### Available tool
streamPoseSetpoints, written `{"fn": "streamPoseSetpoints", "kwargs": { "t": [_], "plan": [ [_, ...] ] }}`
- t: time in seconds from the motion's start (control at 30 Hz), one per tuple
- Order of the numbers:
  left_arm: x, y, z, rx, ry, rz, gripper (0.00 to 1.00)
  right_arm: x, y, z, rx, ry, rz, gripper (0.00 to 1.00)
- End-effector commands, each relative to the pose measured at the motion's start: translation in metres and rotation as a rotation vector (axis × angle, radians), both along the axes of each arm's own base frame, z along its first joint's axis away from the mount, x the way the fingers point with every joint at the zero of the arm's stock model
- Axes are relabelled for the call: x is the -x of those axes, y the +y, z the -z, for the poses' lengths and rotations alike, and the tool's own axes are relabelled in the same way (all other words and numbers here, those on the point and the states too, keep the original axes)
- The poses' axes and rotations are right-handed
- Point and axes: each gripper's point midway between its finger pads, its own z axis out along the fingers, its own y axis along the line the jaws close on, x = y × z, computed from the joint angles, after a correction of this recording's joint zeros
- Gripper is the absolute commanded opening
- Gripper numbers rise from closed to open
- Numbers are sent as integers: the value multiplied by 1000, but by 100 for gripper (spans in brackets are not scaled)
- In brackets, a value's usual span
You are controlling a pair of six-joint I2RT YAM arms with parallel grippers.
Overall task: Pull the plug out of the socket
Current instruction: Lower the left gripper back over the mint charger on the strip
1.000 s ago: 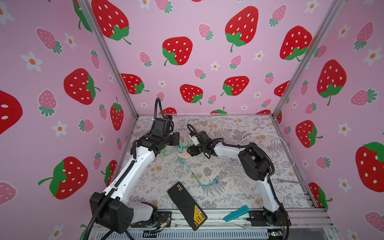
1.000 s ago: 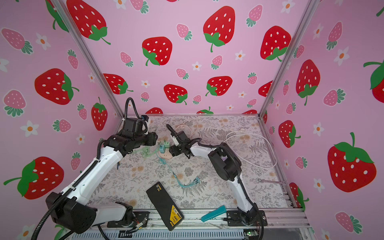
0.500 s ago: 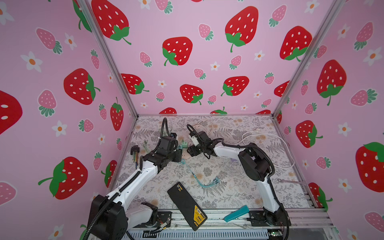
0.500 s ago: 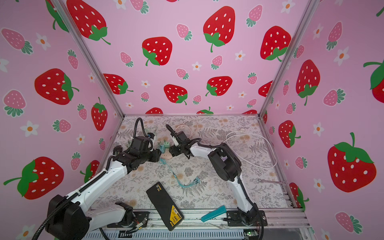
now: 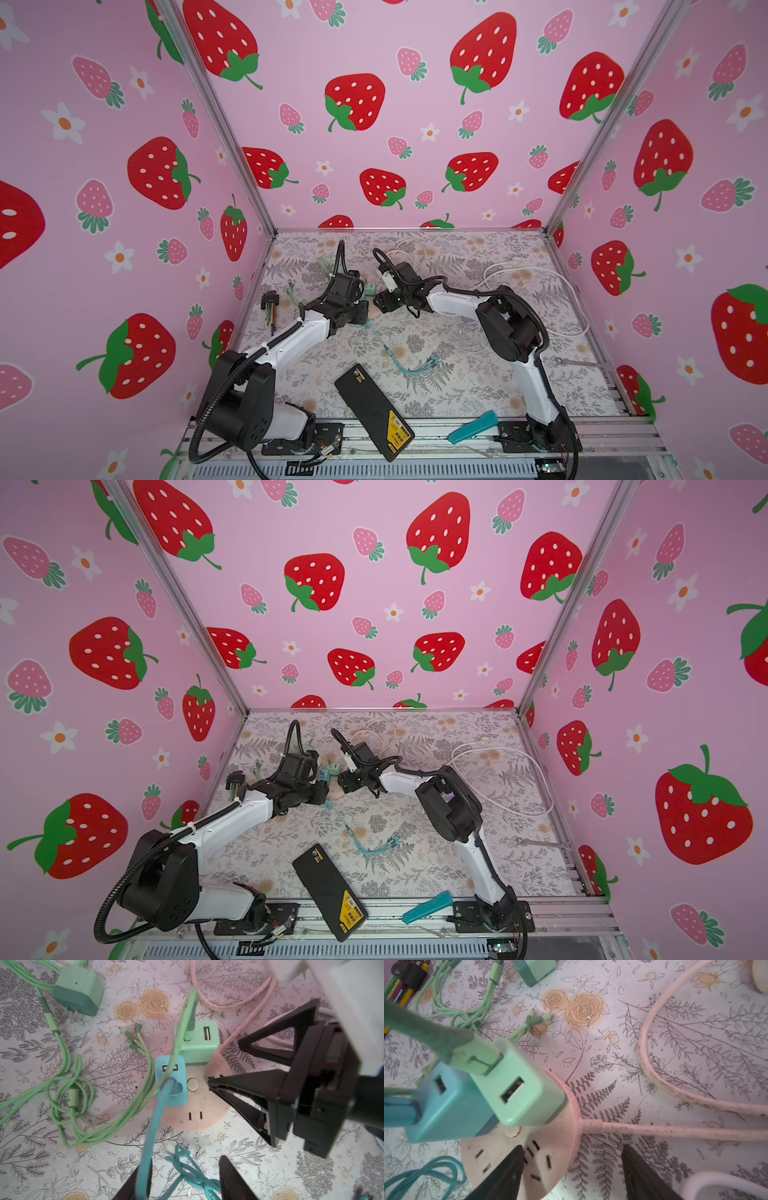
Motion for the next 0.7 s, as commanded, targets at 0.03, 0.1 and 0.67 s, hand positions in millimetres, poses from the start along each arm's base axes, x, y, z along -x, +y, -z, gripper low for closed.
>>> {"fn": "streamPoseSetpoints", "kwargs": {
  "t": [0.03,0.1,0.67],
  "plan": [
    [-13,-6,-4,30,-17,-12,52,24,-64,96,323,138,51,75],
    [-14,-8,-2,43,-15,-13,53,25,-65,96,325,138,50,75],
    [-31,-13,-6,97,1,-16,62,25,-65,104,341,147,49,75]
  ]
}}
